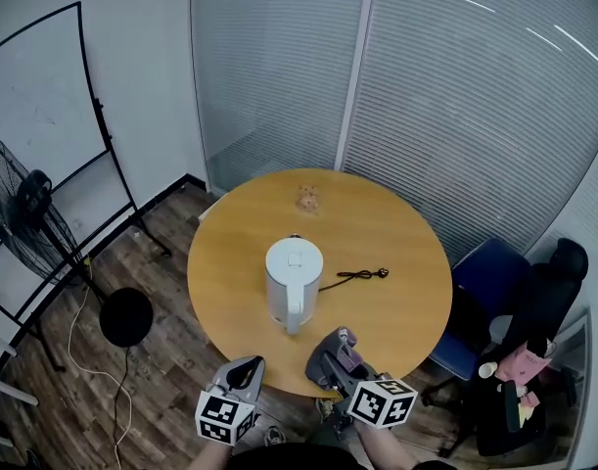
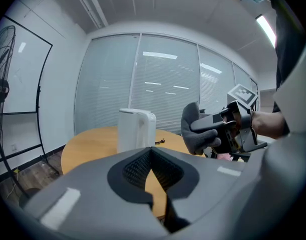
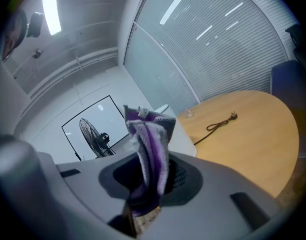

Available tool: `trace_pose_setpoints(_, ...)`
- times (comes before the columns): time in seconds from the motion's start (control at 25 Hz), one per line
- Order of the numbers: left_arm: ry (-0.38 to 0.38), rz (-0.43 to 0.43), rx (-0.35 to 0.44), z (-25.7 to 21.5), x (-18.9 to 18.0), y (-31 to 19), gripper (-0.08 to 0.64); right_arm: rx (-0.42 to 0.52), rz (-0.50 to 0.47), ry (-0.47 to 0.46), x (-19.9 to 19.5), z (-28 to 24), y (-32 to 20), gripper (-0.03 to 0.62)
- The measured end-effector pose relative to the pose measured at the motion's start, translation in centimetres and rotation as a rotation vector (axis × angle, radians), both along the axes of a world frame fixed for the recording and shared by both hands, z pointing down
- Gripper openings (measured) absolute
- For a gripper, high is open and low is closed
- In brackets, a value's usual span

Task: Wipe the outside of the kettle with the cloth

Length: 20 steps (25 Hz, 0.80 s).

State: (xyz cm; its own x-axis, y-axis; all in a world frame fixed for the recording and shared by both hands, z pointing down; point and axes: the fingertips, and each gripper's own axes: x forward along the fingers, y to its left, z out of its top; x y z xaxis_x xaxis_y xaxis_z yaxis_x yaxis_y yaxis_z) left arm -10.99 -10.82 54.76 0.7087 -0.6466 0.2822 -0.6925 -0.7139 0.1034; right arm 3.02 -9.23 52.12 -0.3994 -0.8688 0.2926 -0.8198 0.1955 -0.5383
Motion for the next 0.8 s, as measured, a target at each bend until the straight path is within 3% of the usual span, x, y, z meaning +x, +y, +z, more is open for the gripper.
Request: trace_pose_setpoints(0.8, 0.003, 0.014, -0.007, 0.4, -0.7, 1.0, 0.011, -0.004, -0.013, 0.017, -1.4, 0.4, 0.8, 0.095)
